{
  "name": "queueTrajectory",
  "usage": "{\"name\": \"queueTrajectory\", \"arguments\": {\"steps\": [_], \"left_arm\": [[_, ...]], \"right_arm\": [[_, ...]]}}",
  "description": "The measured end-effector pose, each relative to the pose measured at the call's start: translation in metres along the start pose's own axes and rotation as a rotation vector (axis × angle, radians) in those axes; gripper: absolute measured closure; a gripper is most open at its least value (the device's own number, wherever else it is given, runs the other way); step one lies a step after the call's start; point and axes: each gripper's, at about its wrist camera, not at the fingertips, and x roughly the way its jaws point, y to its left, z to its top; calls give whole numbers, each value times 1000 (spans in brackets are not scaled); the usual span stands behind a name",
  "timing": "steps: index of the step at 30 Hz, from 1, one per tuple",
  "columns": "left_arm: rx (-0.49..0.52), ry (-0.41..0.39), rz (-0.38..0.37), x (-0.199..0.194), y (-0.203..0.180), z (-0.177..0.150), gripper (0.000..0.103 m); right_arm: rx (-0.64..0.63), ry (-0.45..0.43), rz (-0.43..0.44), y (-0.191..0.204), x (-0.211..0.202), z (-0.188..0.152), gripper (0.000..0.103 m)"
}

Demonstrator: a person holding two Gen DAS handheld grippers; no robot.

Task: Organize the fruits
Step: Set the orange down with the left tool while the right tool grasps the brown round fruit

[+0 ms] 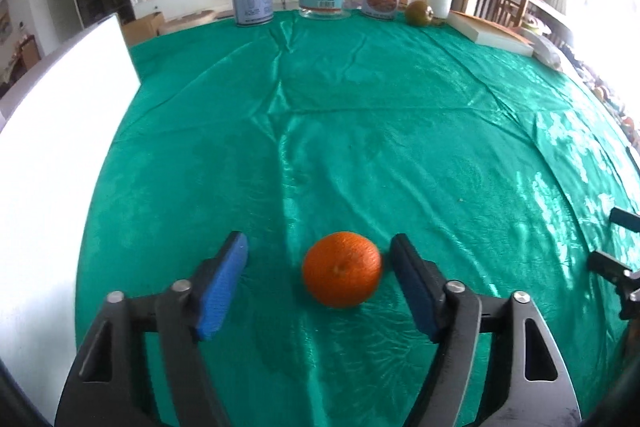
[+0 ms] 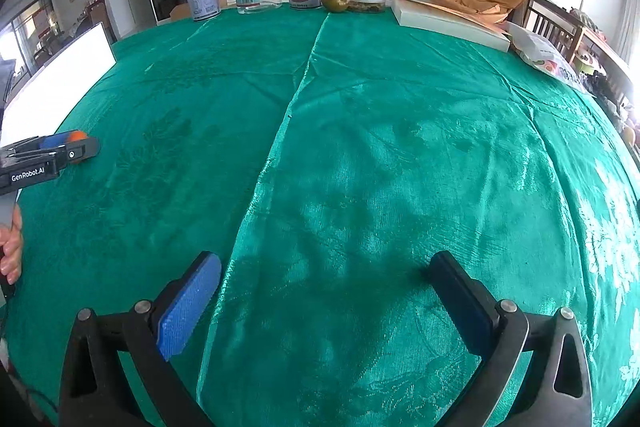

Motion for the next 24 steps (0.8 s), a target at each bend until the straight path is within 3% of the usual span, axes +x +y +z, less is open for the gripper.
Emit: {"name": "queueTrajectory", "arguments": {"steps": [4, 8, 12, 14, 18, 24], "left_arm": [[-19, 28, 19, 7, 2, 1, 8], [-40, 26, 28, 10, 6, 0, 5], [-45, 26, 31, 9, 7, 0, 4], [-46, 25, 30, 9, 8, 0, 4], [-61, 18, 21, 8, 11, 0, 4], [-99, 3, 1, 5, 17, 0, 4]], "right_arm": [[64, 0, 201, -26, -1, 20, 0], [161, -42, 245, -67, 25, 112, 0], [99, -163, 144, -71, 74, 211, 0], [128, -176, 151, -66, 108, 251, 0], [376, -188, 240, -70, 164, 290, 0], [498, -180, 179, -70, 209, 313, 5]]}}
